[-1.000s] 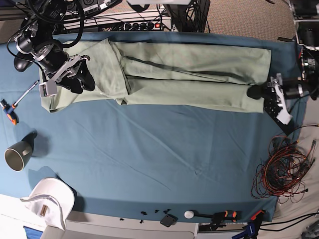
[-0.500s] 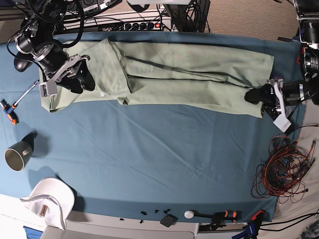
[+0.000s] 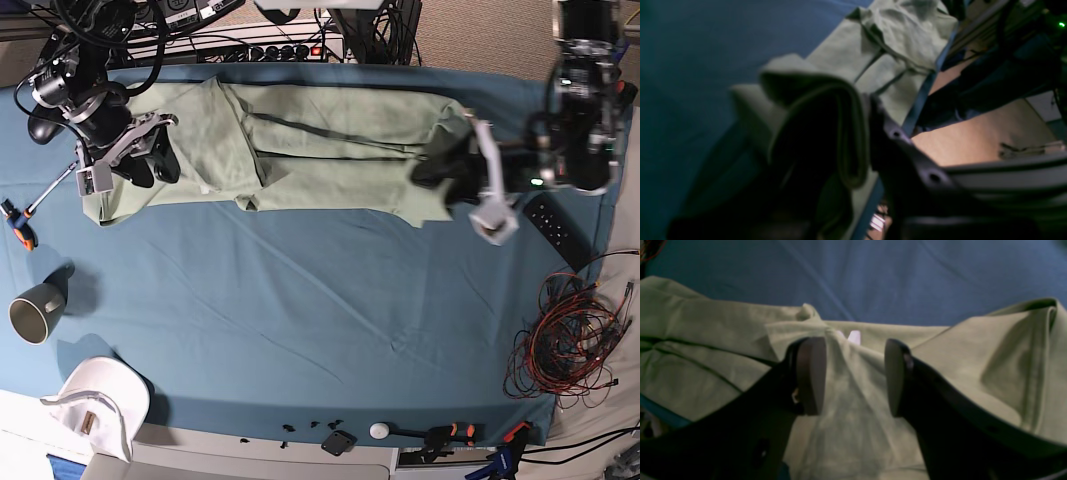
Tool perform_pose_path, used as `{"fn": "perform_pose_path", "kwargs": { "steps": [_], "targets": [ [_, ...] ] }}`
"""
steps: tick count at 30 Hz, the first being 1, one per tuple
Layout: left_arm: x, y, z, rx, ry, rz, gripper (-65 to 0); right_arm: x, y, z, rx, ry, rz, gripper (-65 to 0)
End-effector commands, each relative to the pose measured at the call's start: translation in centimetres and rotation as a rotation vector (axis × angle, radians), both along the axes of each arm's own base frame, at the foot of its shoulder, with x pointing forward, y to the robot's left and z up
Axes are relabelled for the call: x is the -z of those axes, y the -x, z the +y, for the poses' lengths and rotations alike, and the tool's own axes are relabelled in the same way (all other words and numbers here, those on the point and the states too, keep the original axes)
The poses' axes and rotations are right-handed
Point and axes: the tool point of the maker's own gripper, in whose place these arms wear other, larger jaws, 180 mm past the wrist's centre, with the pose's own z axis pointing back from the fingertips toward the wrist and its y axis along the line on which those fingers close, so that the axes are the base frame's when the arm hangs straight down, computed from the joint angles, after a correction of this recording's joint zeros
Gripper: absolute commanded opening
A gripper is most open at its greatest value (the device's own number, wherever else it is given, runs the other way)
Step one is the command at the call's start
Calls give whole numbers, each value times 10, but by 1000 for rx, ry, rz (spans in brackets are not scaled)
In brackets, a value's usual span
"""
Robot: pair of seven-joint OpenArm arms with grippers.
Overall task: Fold the T-shirt properly
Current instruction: 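Carry the grasped end over toward the right gripper with the left gripper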
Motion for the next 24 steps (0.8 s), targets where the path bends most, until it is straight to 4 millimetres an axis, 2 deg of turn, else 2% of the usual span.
{"fn": "perform_pose_path", "kwargs": {
  "steps": [1, 7, 11, 14, 18, 24],
  "targets": [
    [-15, -4, -14, 16, 52, -50, -650, -12, -6, -1, -2, 4, -51, -364],
    [-11, -2, -85, 122, 36, -129, -650, -10, -5, -4, 4, 23, -41, -364],
    [-10, -15, -114, 91, -8, -179, -650, -6, -3, -7, 11, 44, -25, -364],
    [-4, -25, -129, 69, -43, -189, -650, -6, -3, -8, 13, 49, -23, -364],
    [12, -26, -141, 80, -45, -129, -650, -7, -4, -8, 14, 47, -29, -364],
    [31, -24, -142, 80, -41, -48, -650, -8, -5, -8, 15, 46, -36, -364]
  ]
}}
